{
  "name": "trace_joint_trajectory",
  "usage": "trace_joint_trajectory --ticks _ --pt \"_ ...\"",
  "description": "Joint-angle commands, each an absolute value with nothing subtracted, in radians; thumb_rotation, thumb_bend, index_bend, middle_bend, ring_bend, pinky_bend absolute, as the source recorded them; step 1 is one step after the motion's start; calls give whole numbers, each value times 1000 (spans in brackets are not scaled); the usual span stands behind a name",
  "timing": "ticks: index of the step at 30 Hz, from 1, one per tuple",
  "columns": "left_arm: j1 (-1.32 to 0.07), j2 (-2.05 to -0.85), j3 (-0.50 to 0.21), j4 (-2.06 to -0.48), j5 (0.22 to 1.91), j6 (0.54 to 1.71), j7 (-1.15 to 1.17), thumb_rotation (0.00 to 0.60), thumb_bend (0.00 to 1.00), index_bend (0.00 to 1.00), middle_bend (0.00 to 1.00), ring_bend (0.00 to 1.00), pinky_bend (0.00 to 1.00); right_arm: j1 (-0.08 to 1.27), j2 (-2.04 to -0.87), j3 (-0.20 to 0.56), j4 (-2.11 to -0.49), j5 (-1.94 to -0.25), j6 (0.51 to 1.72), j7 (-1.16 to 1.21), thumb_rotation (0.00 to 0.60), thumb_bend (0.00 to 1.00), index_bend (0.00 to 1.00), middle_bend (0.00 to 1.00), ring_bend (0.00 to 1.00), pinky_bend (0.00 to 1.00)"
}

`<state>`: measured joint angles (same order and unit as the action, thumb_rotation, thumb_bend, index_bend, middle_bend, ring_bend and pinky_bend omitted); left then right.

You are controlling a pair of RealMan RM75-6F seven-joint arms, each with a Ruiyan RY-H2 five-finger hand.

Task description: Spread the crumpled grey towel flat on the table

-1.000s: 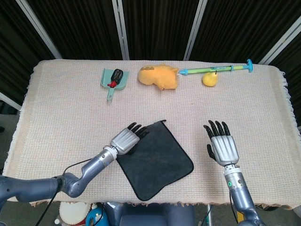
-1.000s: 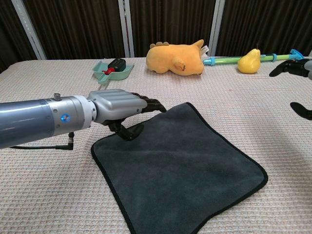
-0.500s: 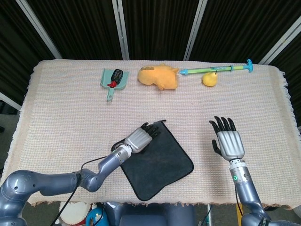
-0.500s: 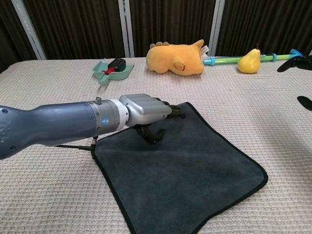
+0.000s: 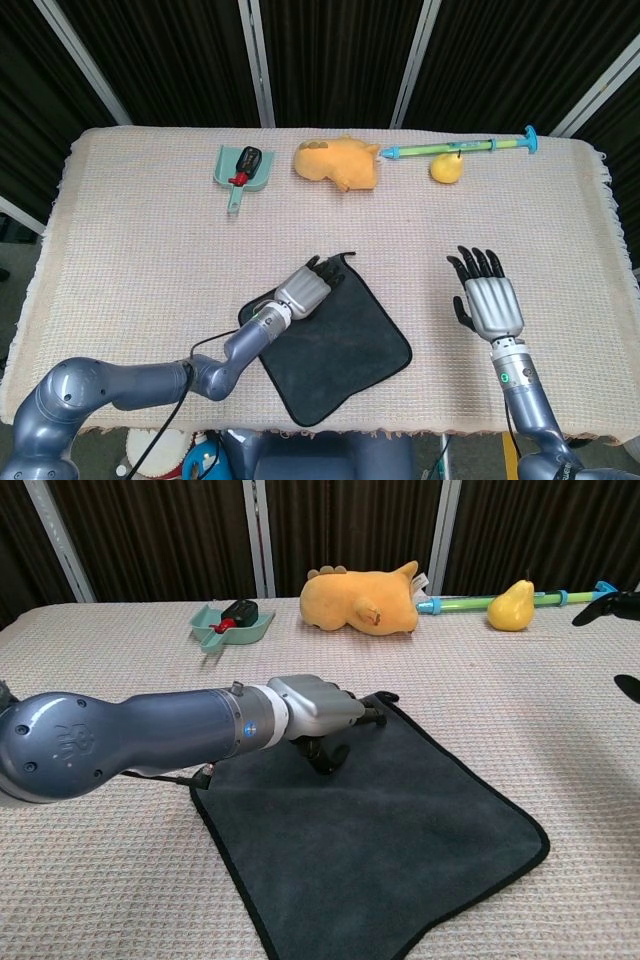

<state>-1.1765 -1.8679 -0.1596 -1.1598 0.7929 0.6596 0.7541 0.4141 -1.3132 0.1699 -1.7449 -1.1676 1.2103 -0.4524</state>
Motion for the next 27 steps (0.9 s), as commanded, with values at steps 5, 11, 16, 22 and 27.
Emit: trace_joint_trajectory --ticks 5,11,16,22,27 --pt "-1213 -1901 -157 -1113 735 658 779 600 674 7 8 0 51 416 -1313 165 -1741 -1170 1211 -444 600 545 145 77 0 36" --pt "-1234 -1925 -154 -1081 702 656 789 600 675 5 9 0 51 418 -1311 163 -1735 -1174 1210 -431 600 545 145 77 0 36" --pt "-1239 -1917 -154 -1100 694 667 783 600 675 5 8 0 51 418 -1305 162 -1734 -1177 1210 -416 600 546 145 77 0 36" --pt "-1231 -1881 -138 -1142 714 691 775 600 675 0 6 0 51 409 -1300 153 -1730 -1188 1216 -393 600 546 151 77 0 36" --pt "-1223 -1856 -138 -1174 733 713 756 600 675 0 6 0 51 407 -1299 147 -1734 -1199 1221 -389 600 545 151 77 0 36"
